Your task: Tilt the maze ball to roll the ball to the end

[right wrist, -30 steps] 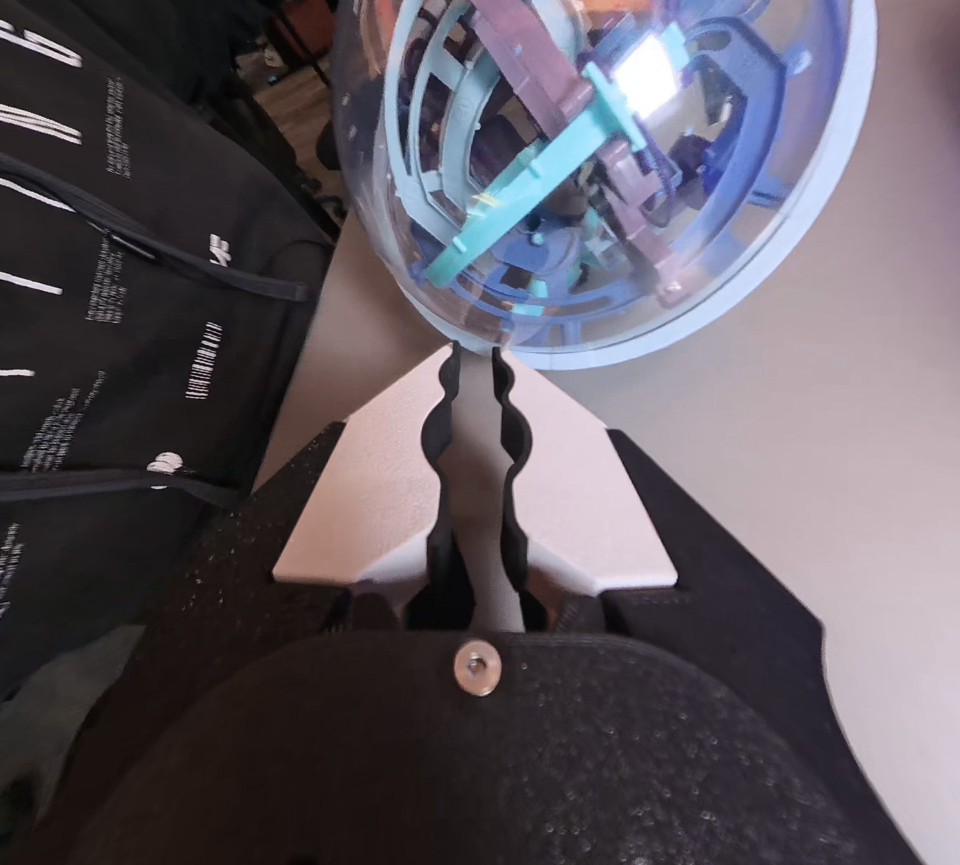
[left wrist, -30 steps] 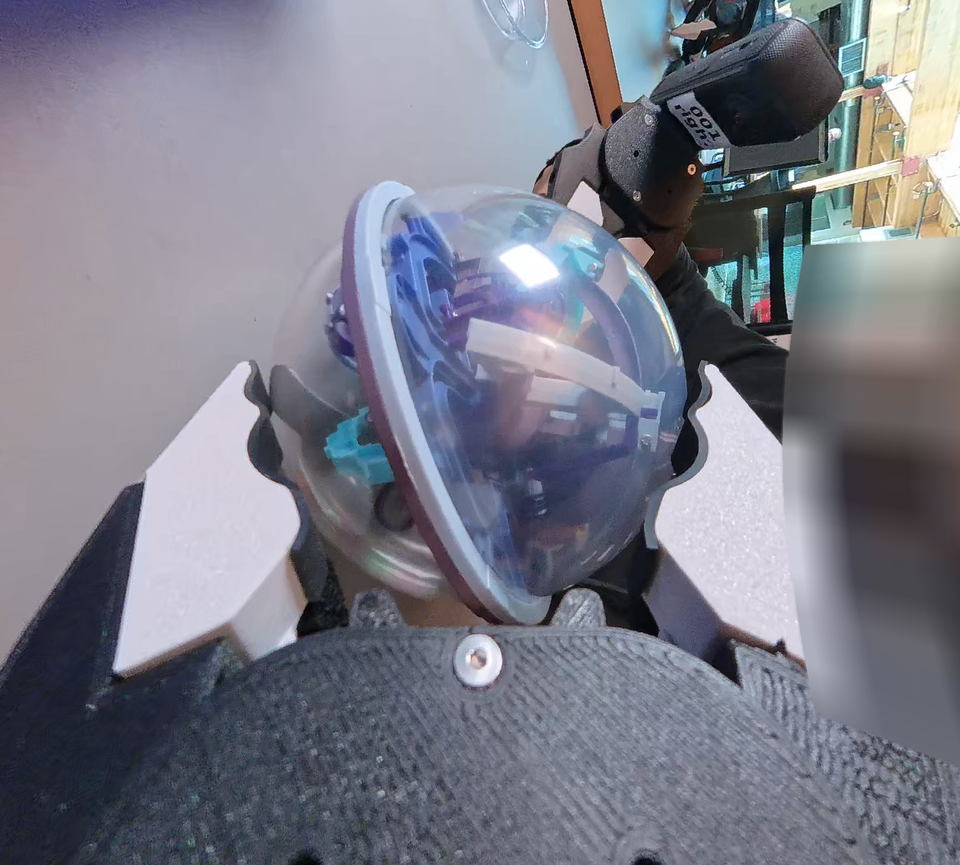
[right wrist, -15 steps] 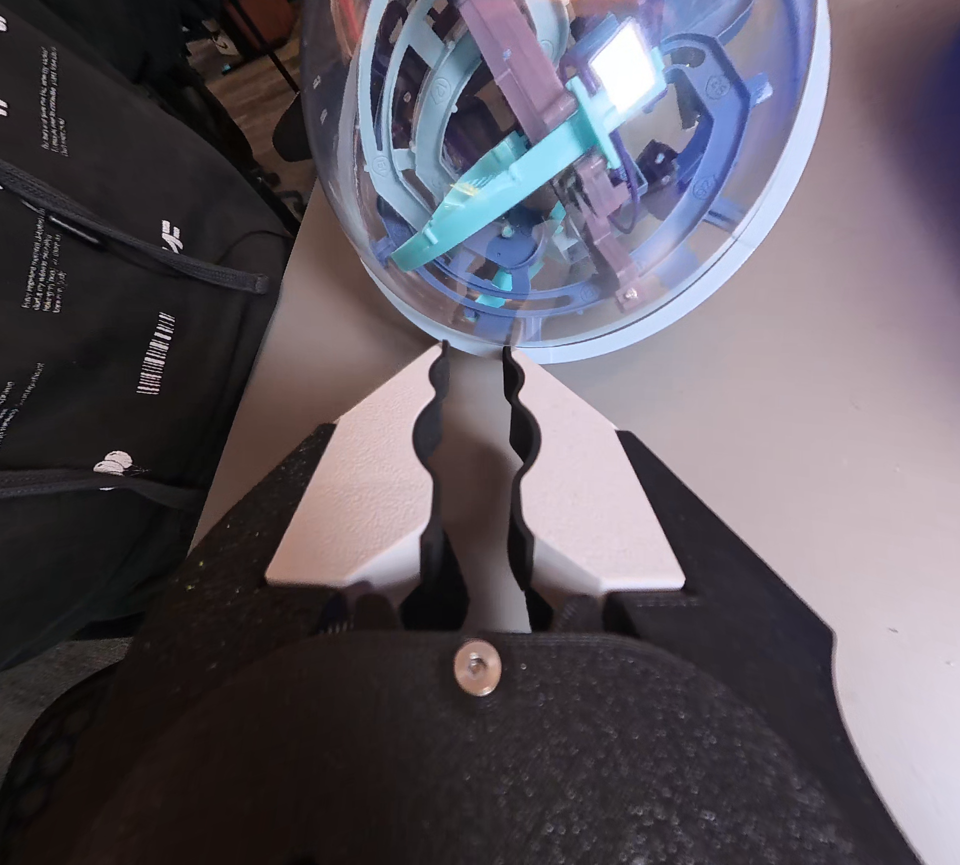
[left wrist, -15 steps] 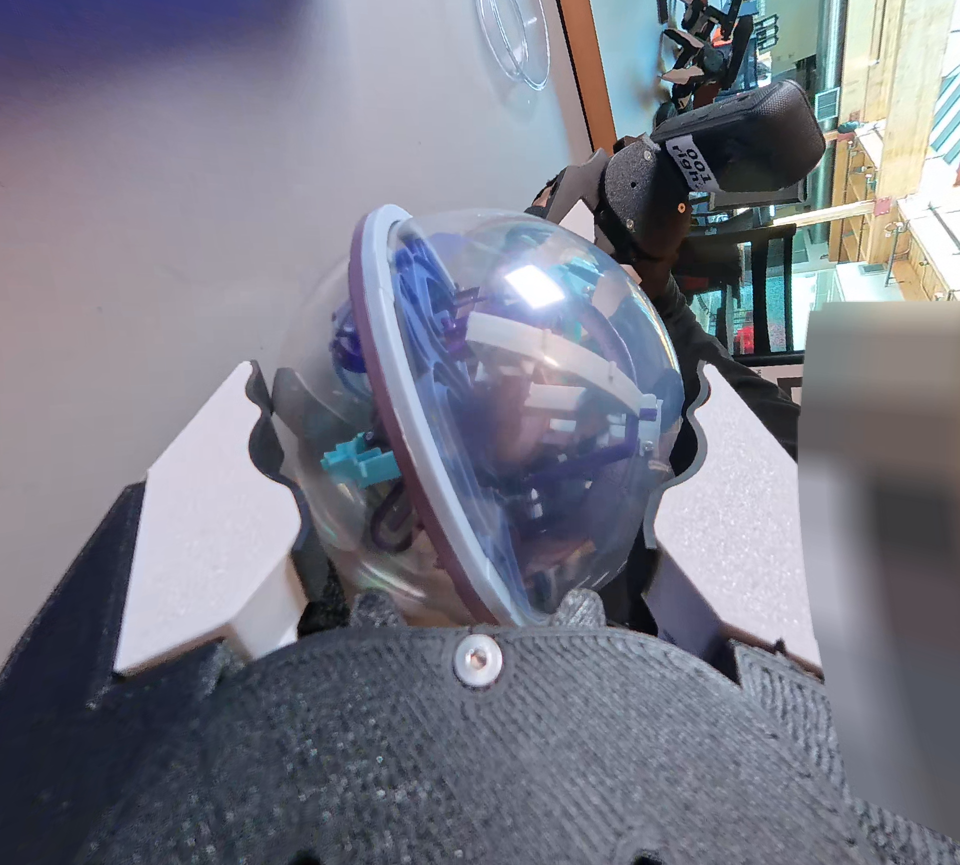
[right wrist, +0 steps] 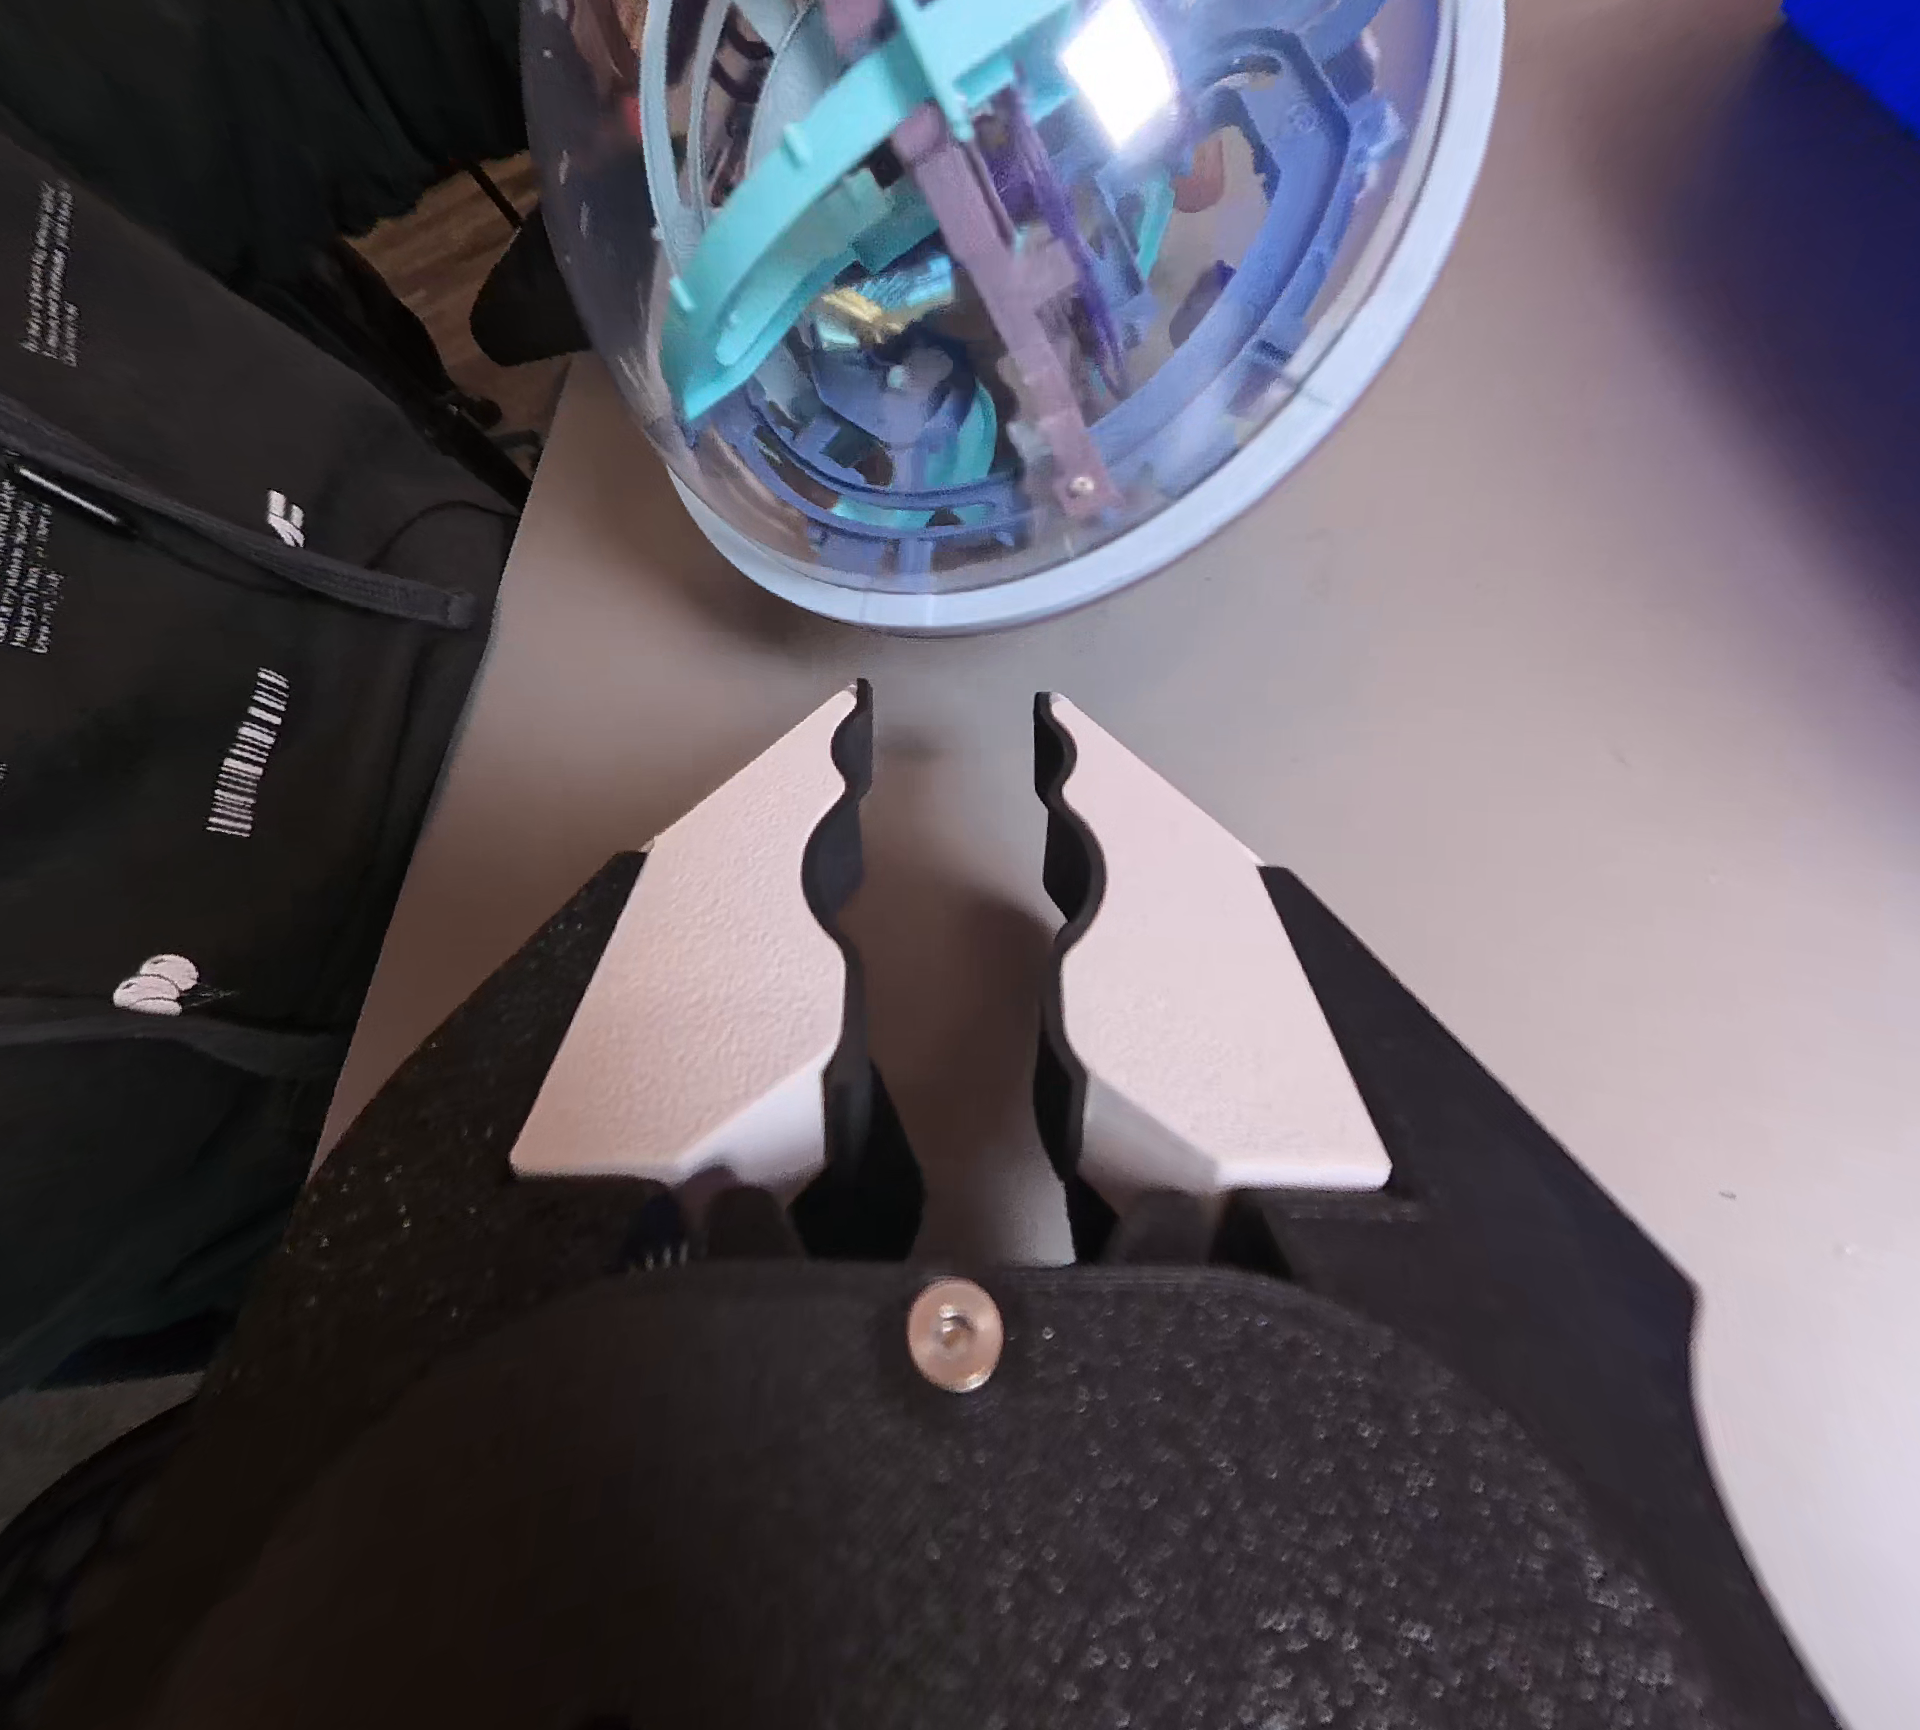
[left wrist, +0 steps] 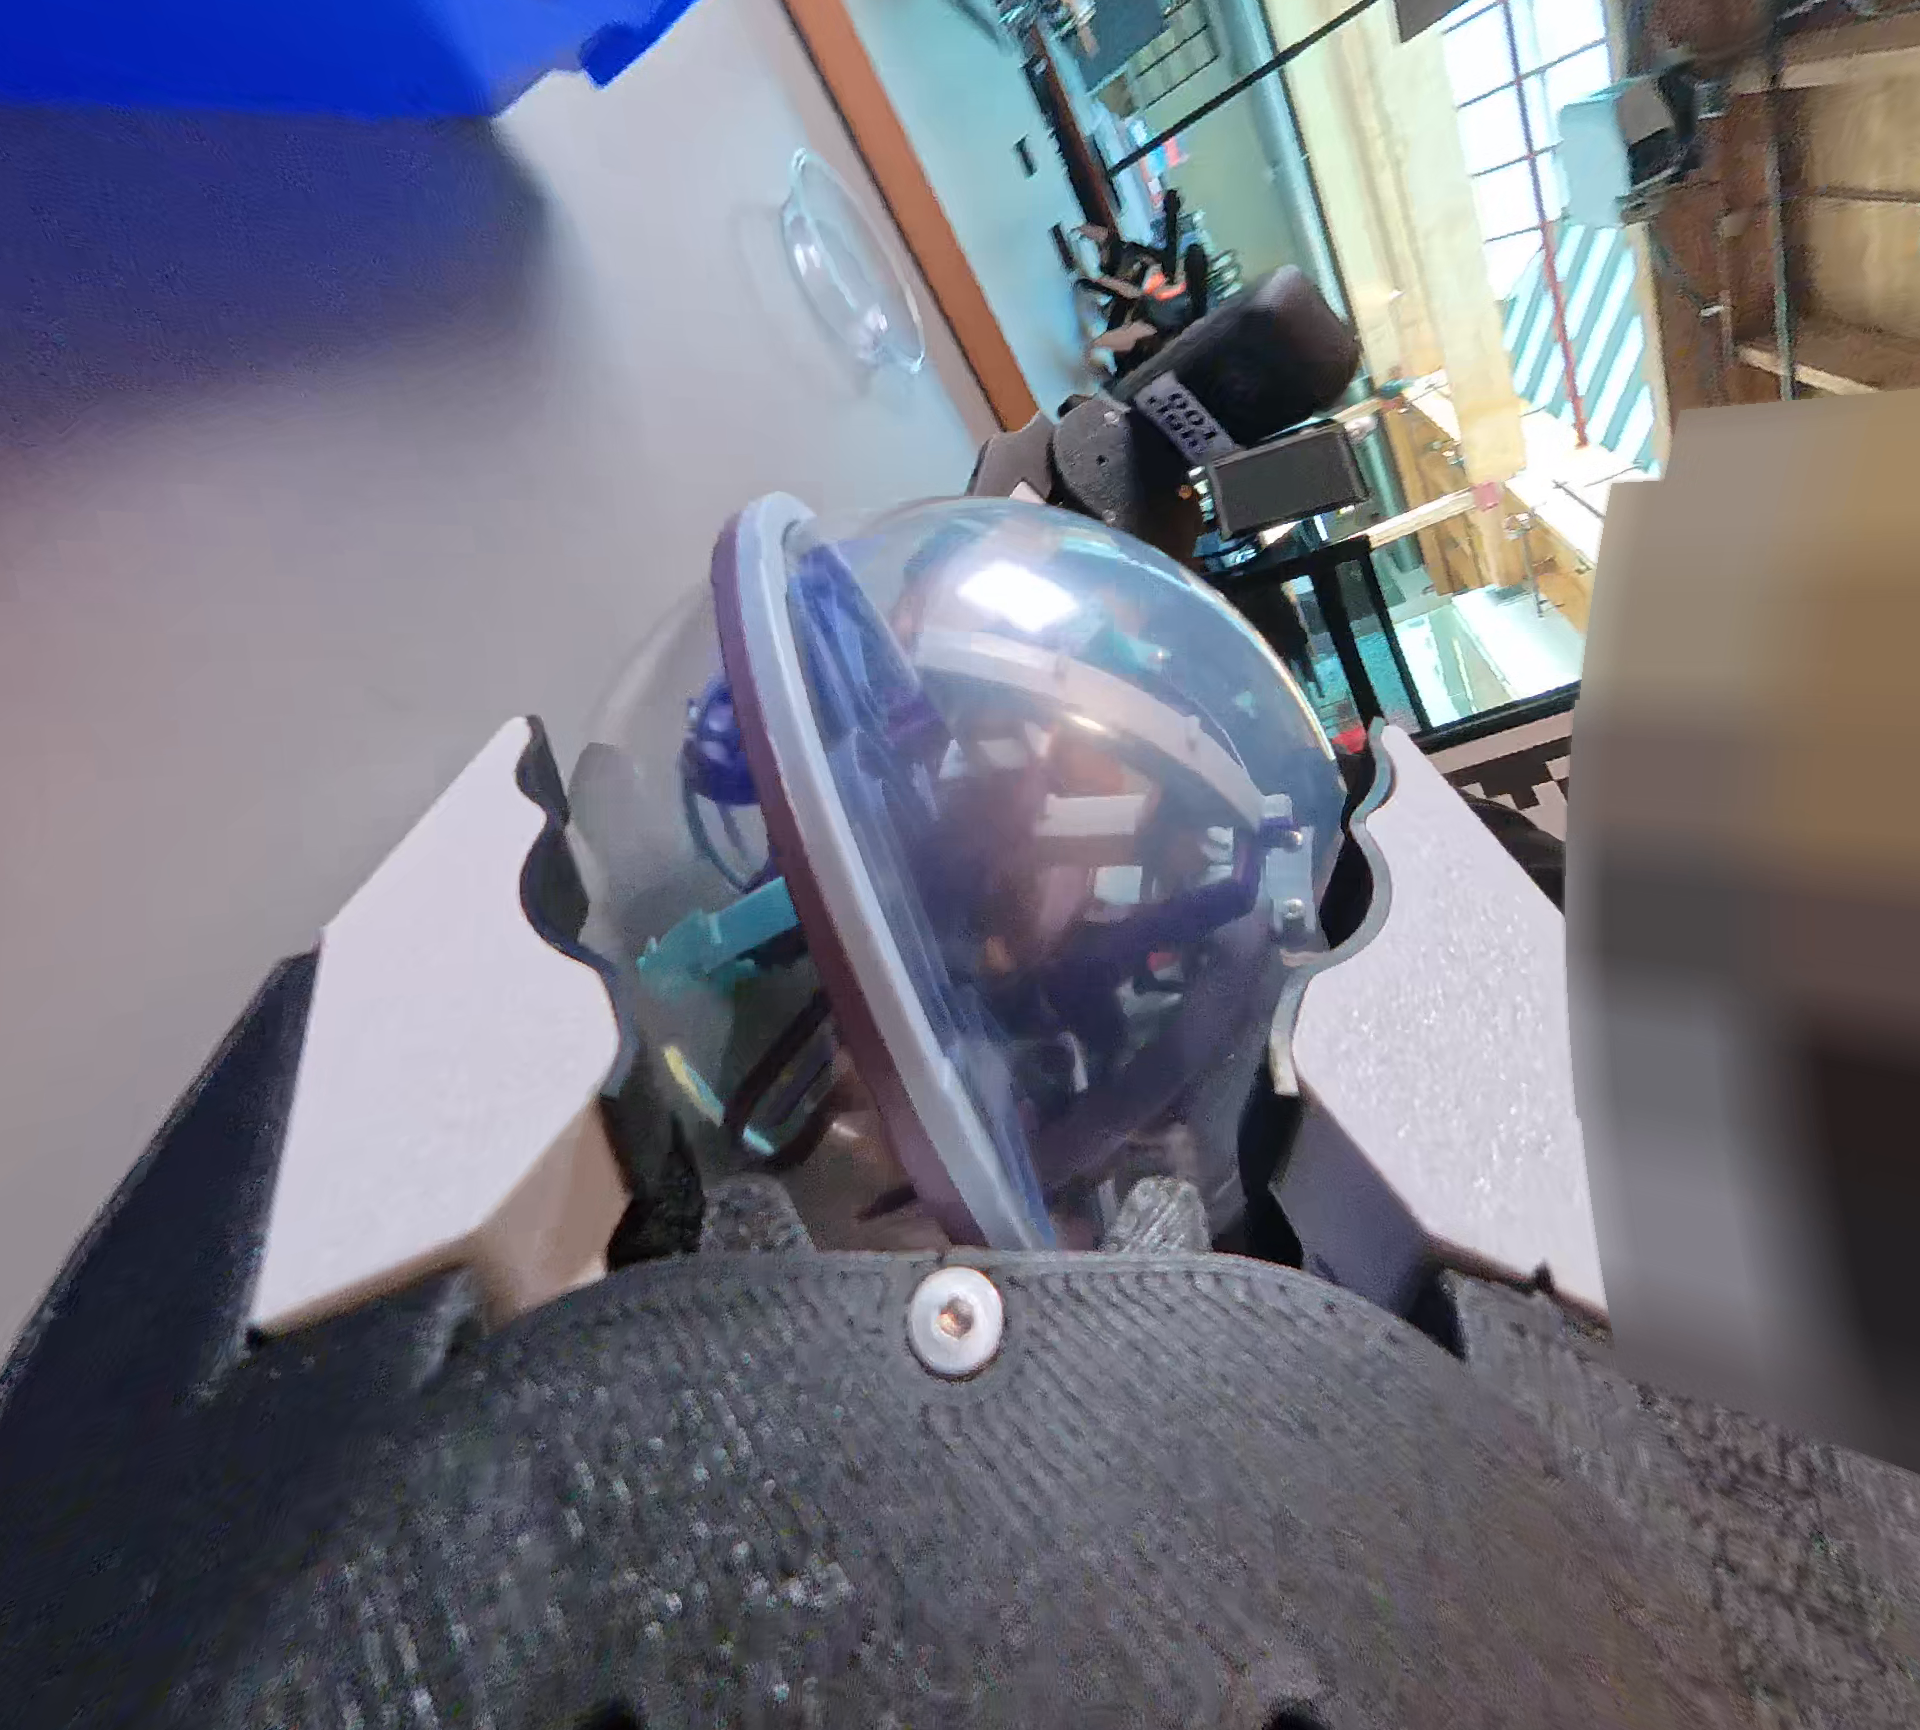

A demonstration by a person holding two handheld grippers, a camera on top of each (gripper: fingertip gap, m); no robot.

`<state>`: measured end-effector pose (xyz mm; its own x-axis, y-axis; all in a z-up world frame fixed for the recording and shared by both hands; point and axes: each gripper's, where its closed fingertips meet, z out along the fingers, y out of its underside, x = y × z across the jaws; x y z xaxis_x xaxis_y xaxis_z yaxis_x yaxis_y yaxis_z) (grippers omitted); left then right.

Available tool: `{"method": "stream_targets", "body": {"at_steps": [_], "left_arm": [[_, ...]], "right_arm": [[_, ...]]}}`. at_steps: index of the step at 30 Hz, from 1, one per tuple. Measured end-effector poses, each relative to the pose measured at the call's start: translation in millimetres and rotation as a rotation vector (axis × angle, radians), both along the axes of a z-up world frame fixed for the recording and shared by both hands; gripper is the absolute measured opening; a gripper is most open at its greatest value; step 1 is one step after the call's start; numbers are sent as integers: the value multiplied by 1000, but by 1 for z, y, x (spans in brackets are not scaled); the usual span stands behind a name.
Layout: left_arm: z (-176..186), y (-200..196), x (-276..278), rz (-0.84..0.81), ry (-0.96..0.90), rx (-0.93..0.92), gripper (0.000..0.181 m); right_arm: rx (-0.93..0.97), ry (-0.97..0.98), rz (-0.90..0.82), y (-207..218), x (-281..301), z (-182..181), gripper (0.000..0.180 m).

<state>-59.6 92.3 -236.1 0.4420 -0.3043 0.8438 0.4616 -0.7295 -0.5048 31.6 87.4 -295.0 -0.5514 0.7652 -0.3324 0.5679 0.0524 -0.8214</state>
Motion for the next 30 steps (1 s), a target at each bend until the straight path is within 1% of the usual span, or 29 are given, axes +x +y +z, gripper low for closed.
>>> {"method": "stream_targets", "body": {"at_steps": [3, 5, 8, 11, 13, 15, 18, 20, 21, 23, 24, 27, 30], "left_arm": [[6, -4, -4, -17, -35, 92, 137], [11, -4, -9, -18, -55, 158, 126], [14, -4, -17, -21, -56, 230, 121], [19, -4, -26, -15, -61, 290, 110], [23, -8, -29, -27, -58, 320, 98], [24, -13, -30, -41, -26, 331, 97], [31, -20, -20, -54, 32, 421, 94], [37, -28, -9, -98, 76, 498, 88], [41, -33, -5, -125, 93, 533, 80], [50, -42, -1, -157, 116, 607, 52], [52, -45, 0, -159, 137, 634, 45], [54, -48, 1, -146, 221, 697, 35], [56, -48, 5, -138, 269, 732, 33]], "right_arm": [[-32, -3, -14, 1, -3, 1, 29], [-59, -2, -24, 3, -5, 3, 29], [-101, 10, -37, 5, -7, 8, 29], [-142, 28, -43, 6, -8, 14, 29], [-183, 37, -48, 7, -9, 18, 28], [-245, 41, -44, 4, -11, 22, 28], [-301, 24, -28, -3, -13, 22, 26], [-285, 23, -12, -7, -12, 18, 11], [-270, 35, -1, -8, -10, 17, 9], [-254, 79, -17, -6, -11, 20, 7], [-248, 112, -22, -5, -12, 25, 6], [-150, 232, -51, 3, -14, 37, 6], [-19, 315, -59, 8, -13, 38, 6]]}}
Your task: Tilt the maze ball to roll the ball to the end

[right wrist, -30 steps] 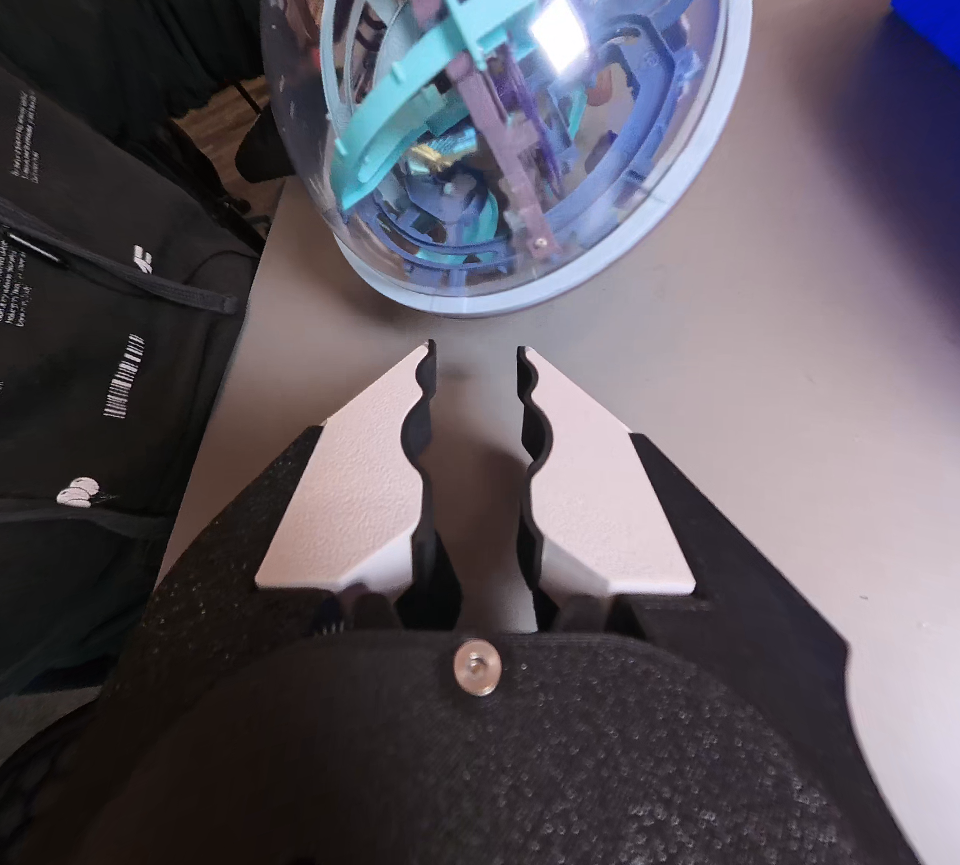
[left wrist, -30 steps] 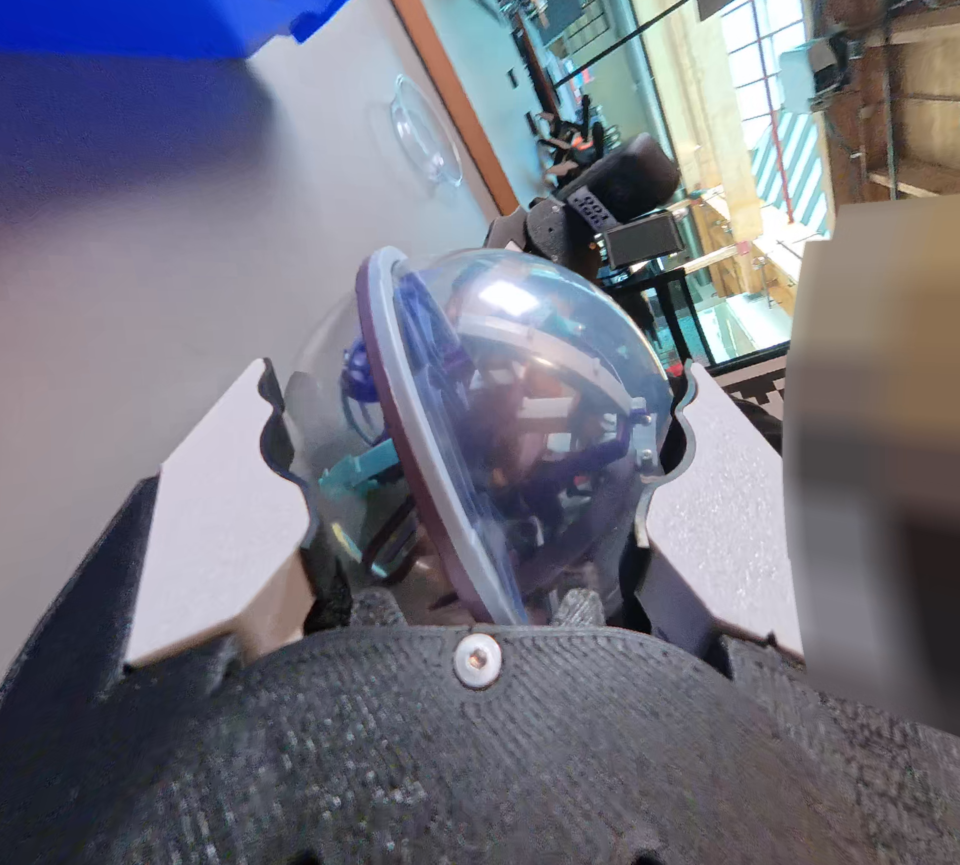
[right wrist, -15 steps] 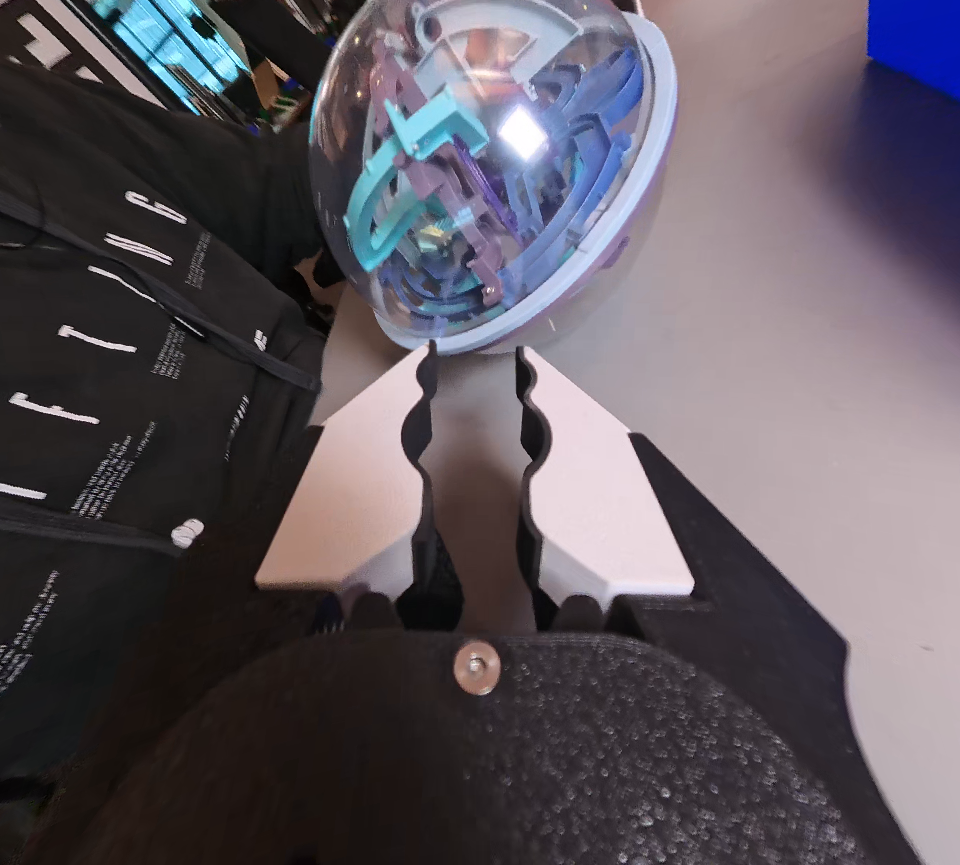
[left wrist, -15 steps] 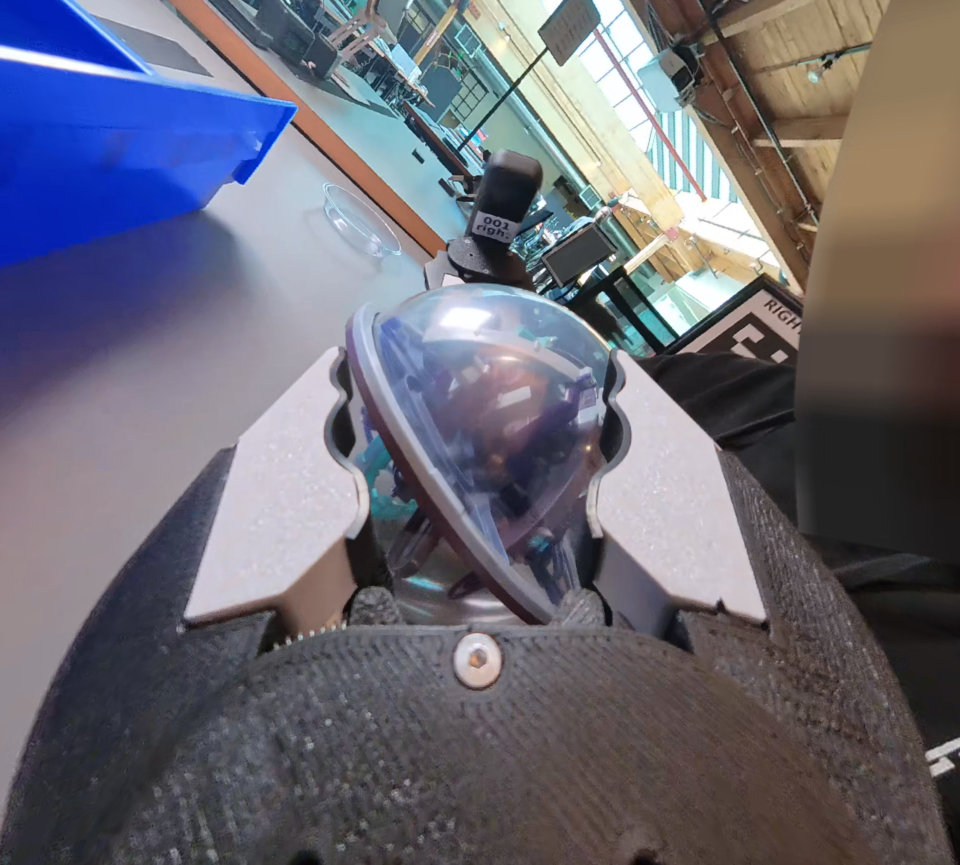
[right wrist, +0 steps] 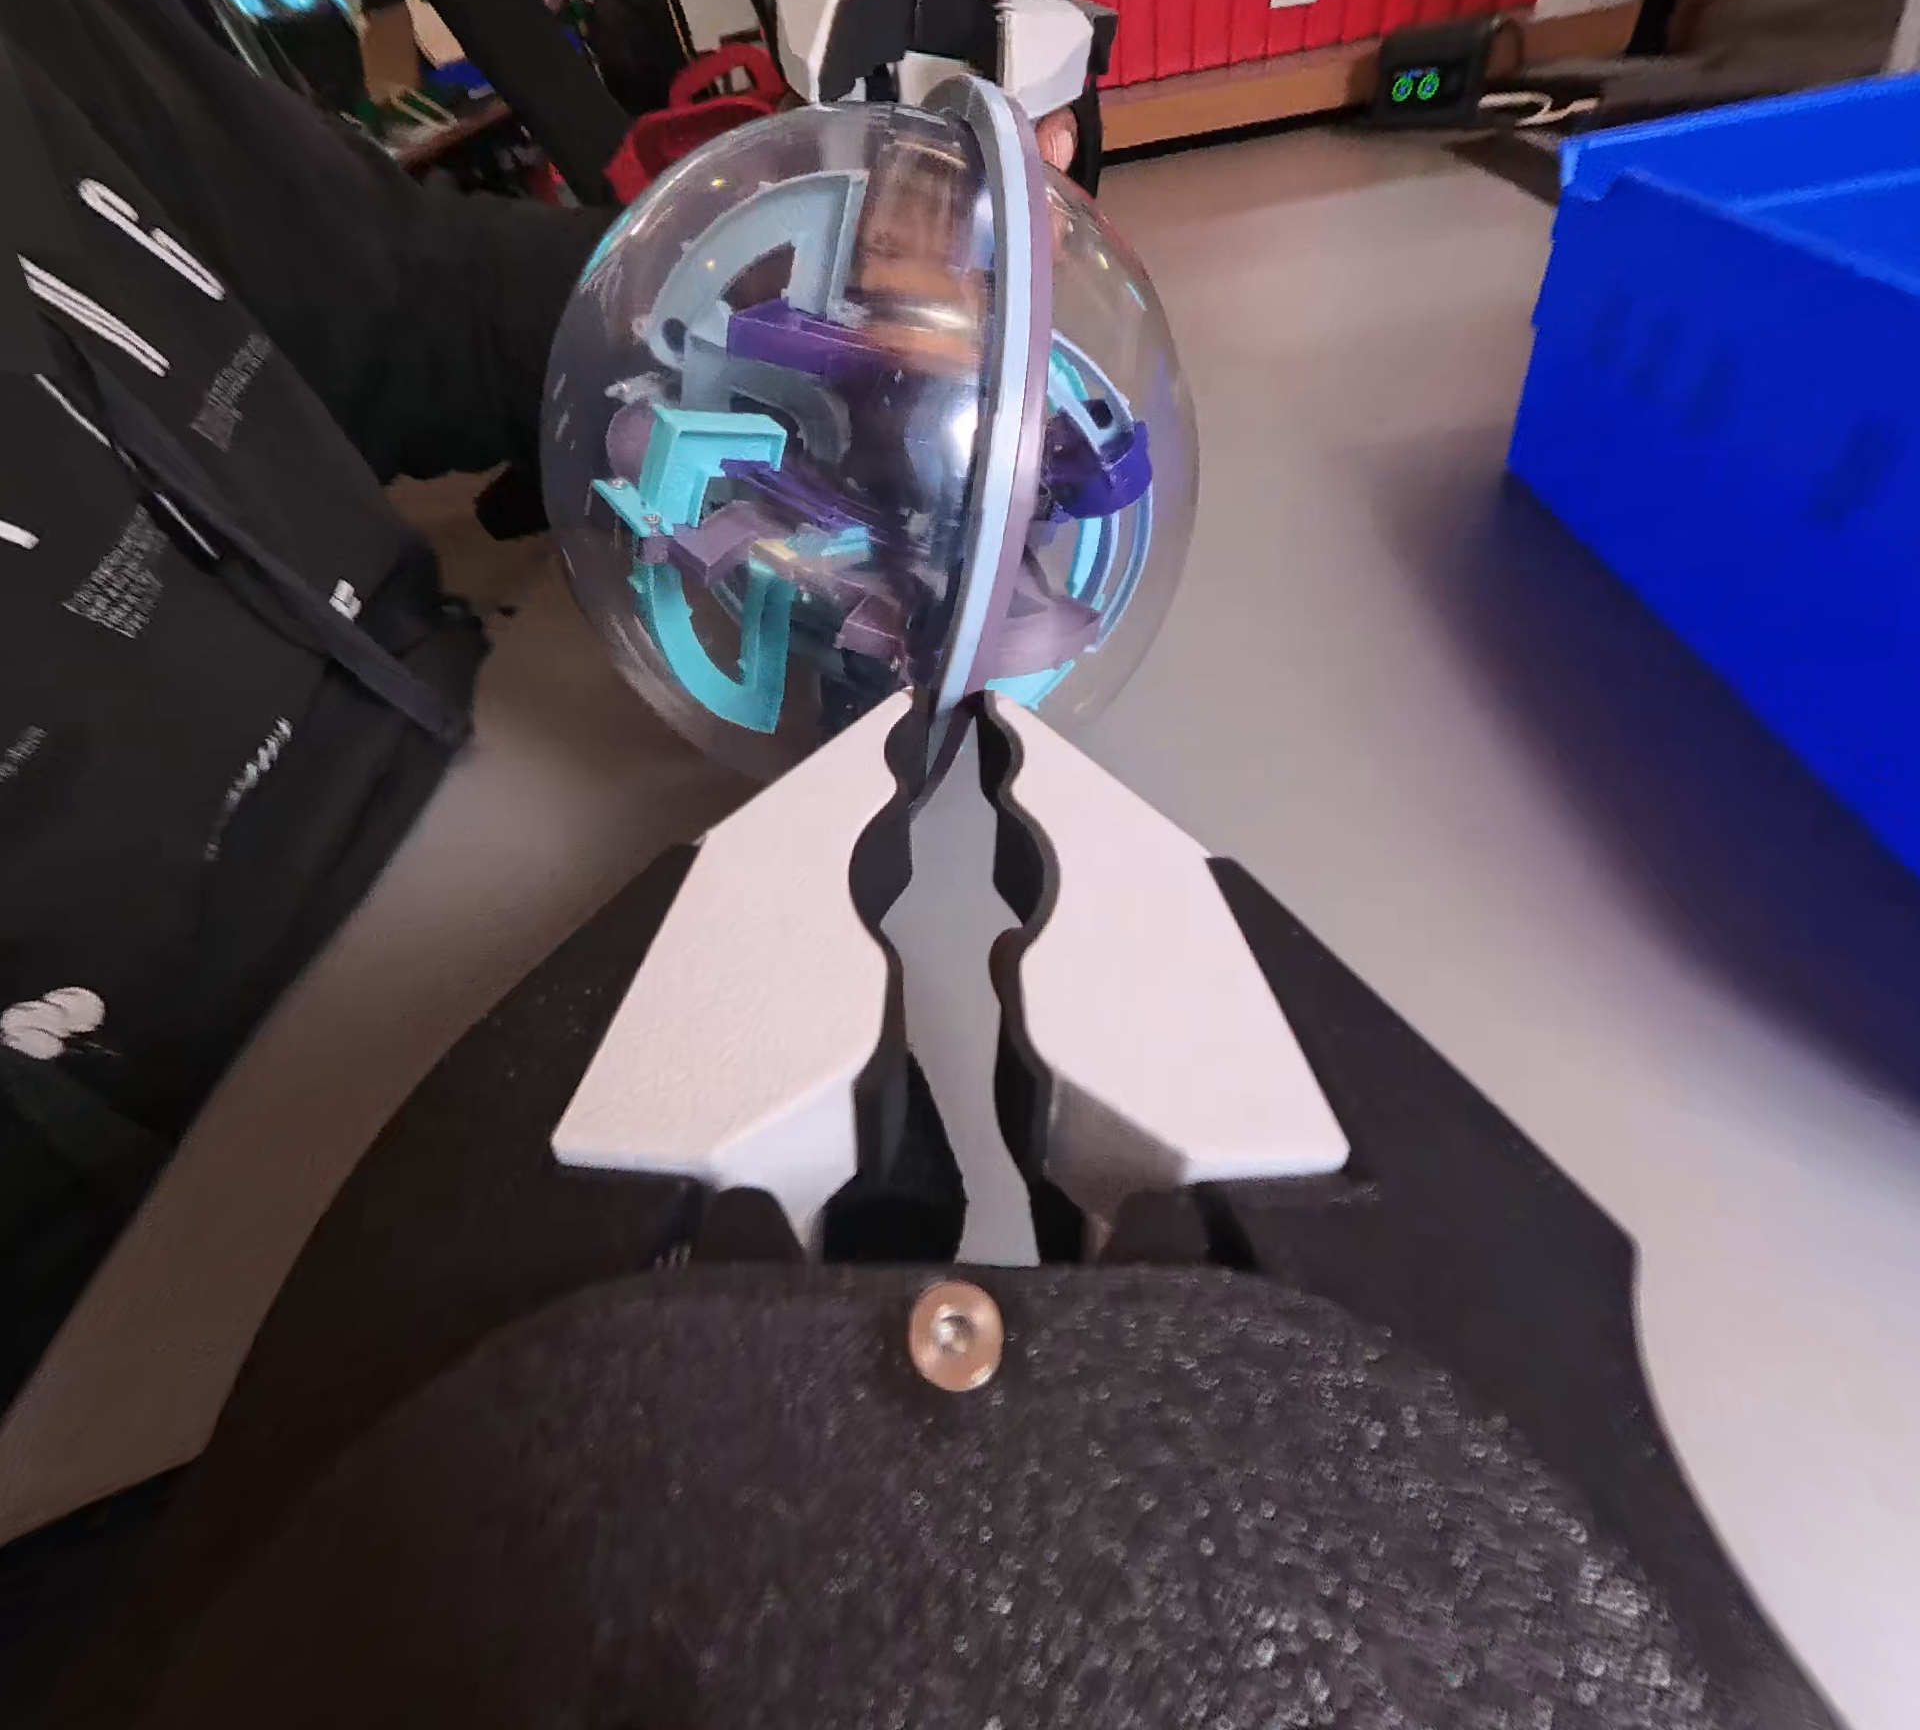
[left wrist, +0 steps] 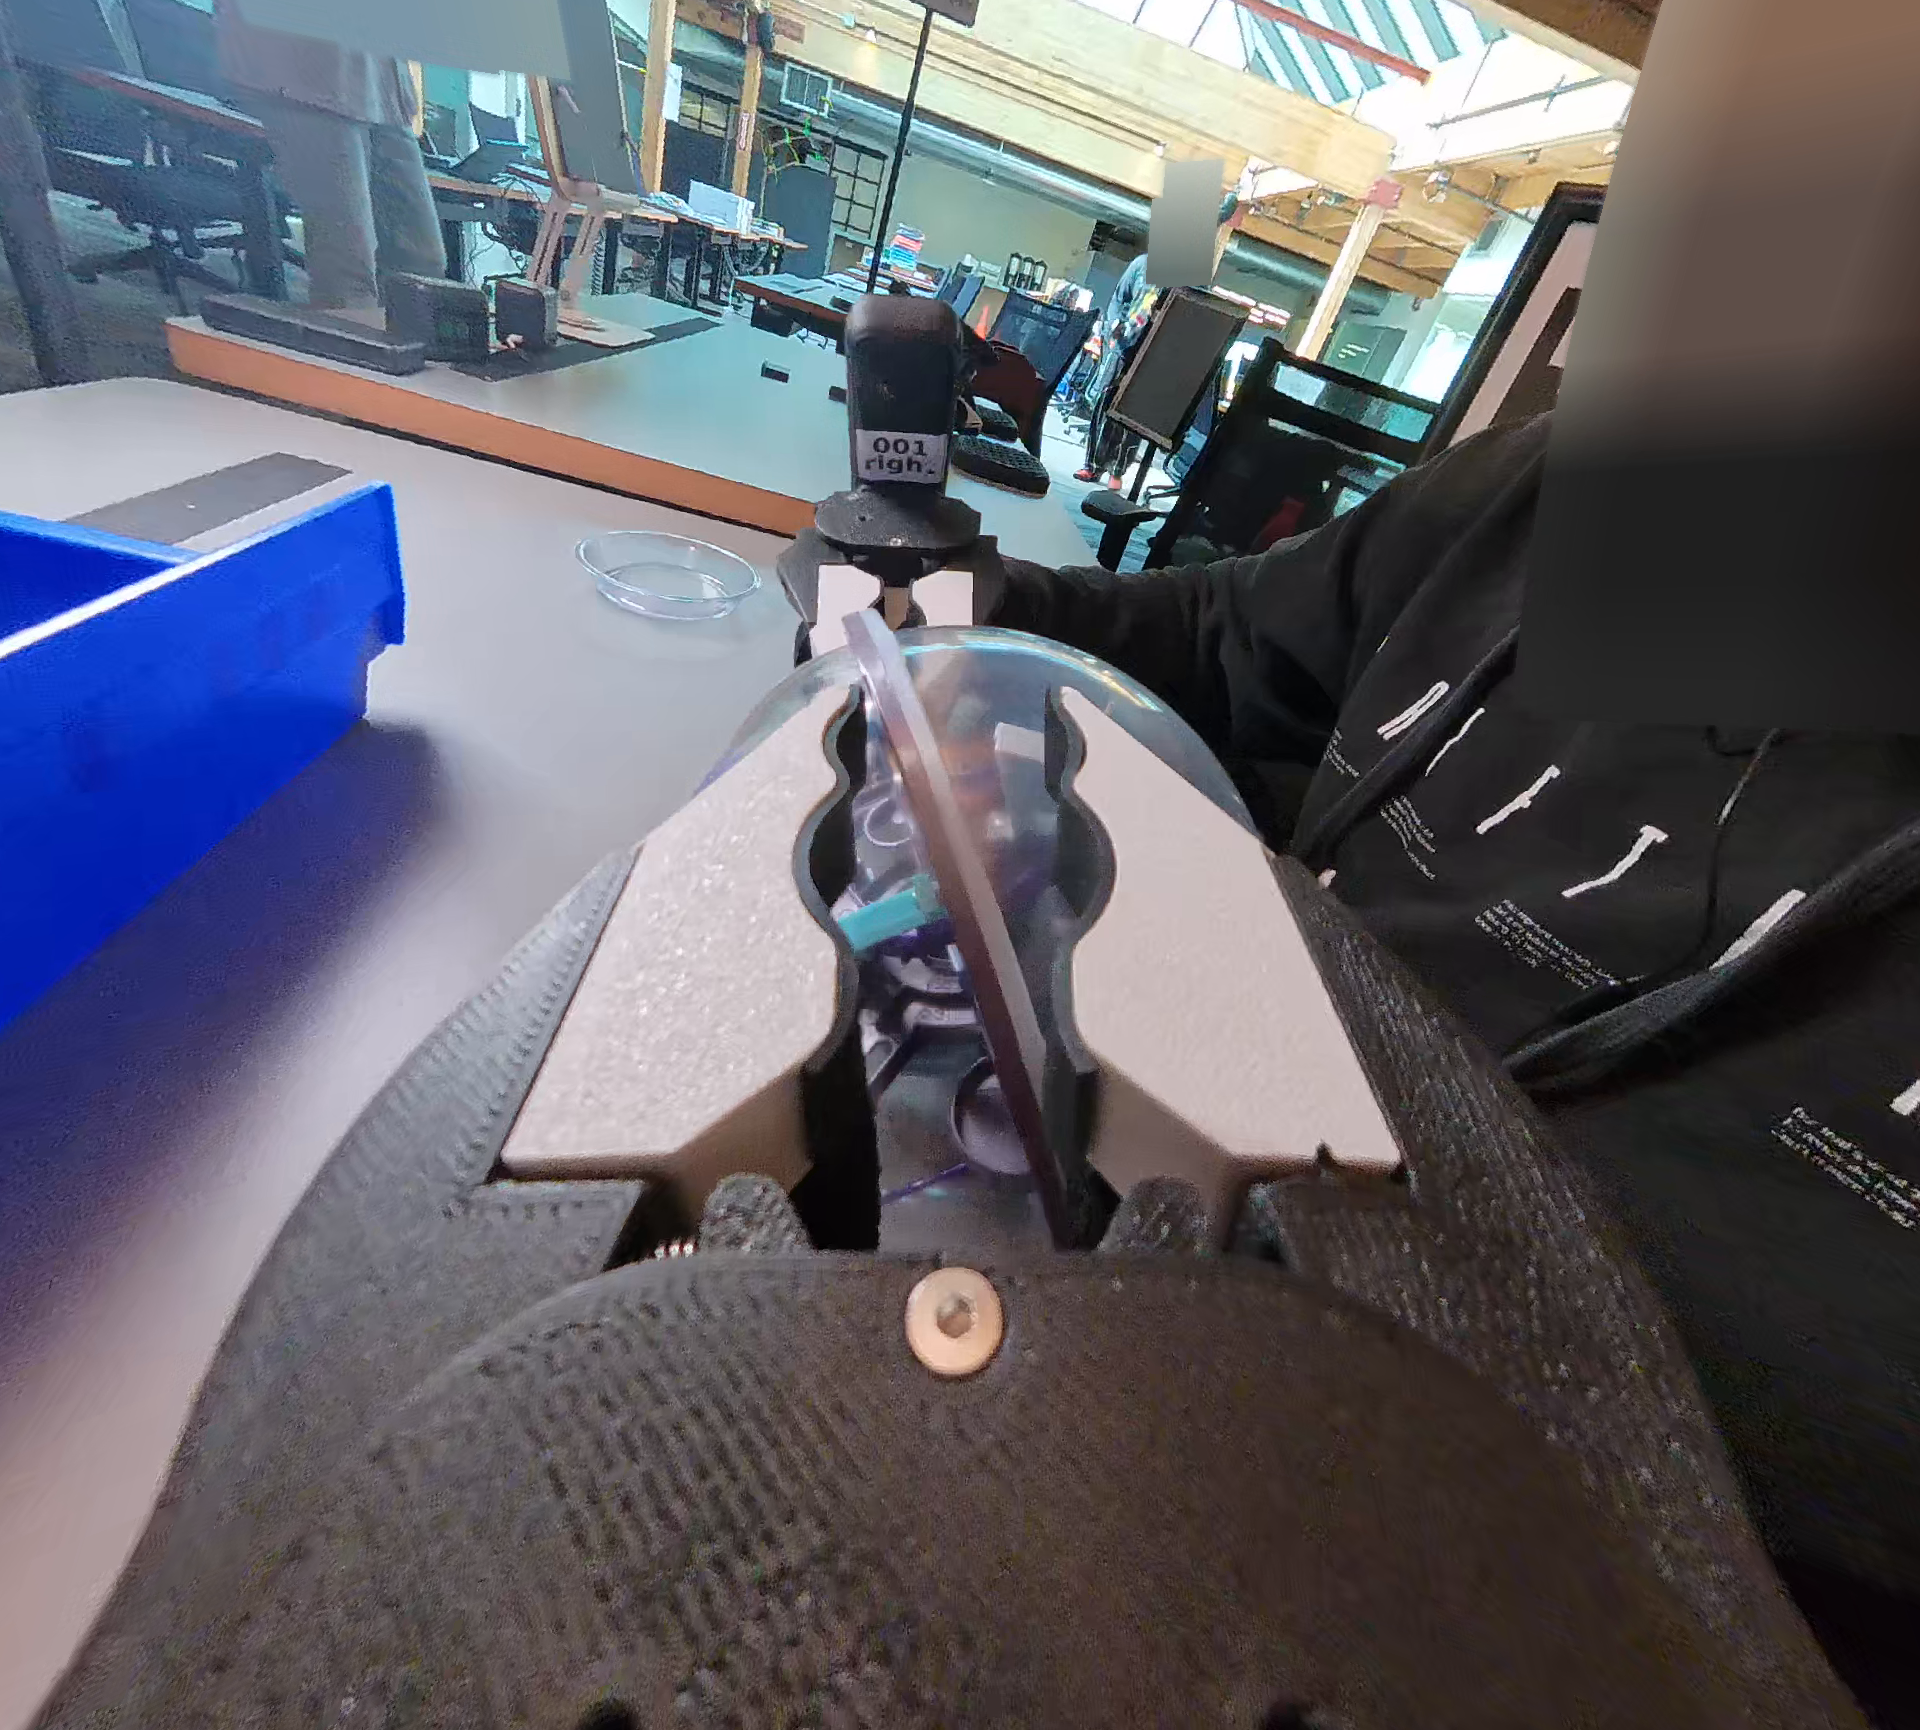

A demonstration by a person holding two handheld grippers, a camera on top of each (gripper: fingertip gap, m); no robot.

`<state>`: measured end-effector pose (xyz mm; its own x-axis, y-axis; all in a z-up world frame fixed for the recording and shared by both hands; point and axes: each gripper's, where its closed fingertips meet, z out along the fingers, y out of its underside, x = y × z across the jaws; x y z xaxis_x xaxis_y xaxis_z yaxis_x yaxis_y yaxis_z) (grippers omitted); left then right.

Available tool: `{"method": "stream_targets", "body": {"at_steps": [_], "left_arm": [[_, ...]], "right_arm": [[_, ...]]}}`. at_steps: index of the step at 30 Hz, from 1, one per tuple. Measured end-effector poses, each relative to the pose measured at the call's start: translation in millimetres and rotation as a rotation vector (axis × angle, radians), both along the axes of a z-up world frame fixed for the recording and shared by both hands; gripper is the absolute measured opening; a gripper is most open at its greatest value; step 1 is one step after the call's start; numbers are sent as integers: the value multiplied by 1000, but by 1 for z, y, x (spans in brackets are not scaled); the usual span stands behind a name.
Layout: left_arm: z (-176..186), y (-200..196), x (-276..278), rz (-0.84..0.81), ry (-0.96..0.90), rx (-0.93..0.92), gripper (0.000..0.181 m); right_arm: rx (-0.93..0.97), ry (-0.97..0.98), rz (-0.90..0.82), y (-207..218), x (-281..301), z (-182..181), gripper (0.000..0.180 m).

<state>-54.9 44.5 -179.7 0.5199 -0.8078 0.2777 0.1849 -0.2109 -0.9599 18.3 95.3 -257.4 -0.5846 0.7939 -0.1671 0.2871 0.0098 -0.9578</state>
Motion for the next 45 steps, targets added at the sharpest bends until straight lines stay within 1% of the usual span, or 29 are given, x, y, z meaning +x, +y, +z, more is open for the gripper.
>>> {"method": "stream_targets", "body": {"at_steps": [4, 8, 10, 14, 17, 18, 20, 21, 22, 27, 30, 32, 35, 37, 40, 41, 43, 44, 45], "left_arm": [[1, 0, 3, 27, 55, 36, 32], [2, -2, 1, 42, 80, 61, 32], [4, -6, 2, 30, 82, 90, 35], [10, -4, -3, 64, 79, 130, 66], [10, -1, -5, 93, 92, 114, 101], [11, -1, -5, 91, 85, 114, 108], [13, -3, -3, 72, 70, 99, 112], [12, -3, -3, 68, 73, 94, 108], [10, -3, -2, 61, 83, 86, 100], [3, -1, -10, 50, 49, 47, 32], [13, -3, -19, 65, 2, 84, 0], [10, 3, -29, 111, 10, 55, 0], [4, 9, -41, 171, 14, 62, 0], [4, 11, -45, 191, 0, 100, 0], [14, 8, -46, 198, -50, 208, 0], [14, 9, -45, 201, -48, 219, 7], [14, 7, -37, 172, -60, 239, 27], [15, 7, -33, 161, -79, 244, 38], [13, 9, -31, 158, -98, 224, 53]], "right_arm": [[156, 104, -19, 2, 1, -1, 7], [225, 170, -12, 0, 3, 2, 8], [259, 202, -13, 0, 4, 5, 8], [314, 263, -26, 1, 6, 13, 8], [361, 307, -42, 4, 8, 21, 7], [378, 319, -44, 4, 9, 23, 6], [421, 327, -48, 5, 11, 23, 6], [443, 328, -55, 6, 10, 22, 6], [451, 325, -55, 6, 10, 21, 6], [419, 310, -65, 9, 10, 21, 6], [370, 283, -78, 12, 9, 21, 6], [337, 268, -80, 14, 10, 20, 6], [260, 224, -92, 20, 9, 19, 6], [224, 210, -93, 24, 10, 18, 6], [206, 210, -90, 27, 11, 15, 7], [206, 210, -89, 28, 11, 15, 6], [207, 212, -88, 29, 12, 14, 6], [203, 213, -88, 29, 11, 14, 6], [199, 214, -88, 30, 11, 14, 6]]}}
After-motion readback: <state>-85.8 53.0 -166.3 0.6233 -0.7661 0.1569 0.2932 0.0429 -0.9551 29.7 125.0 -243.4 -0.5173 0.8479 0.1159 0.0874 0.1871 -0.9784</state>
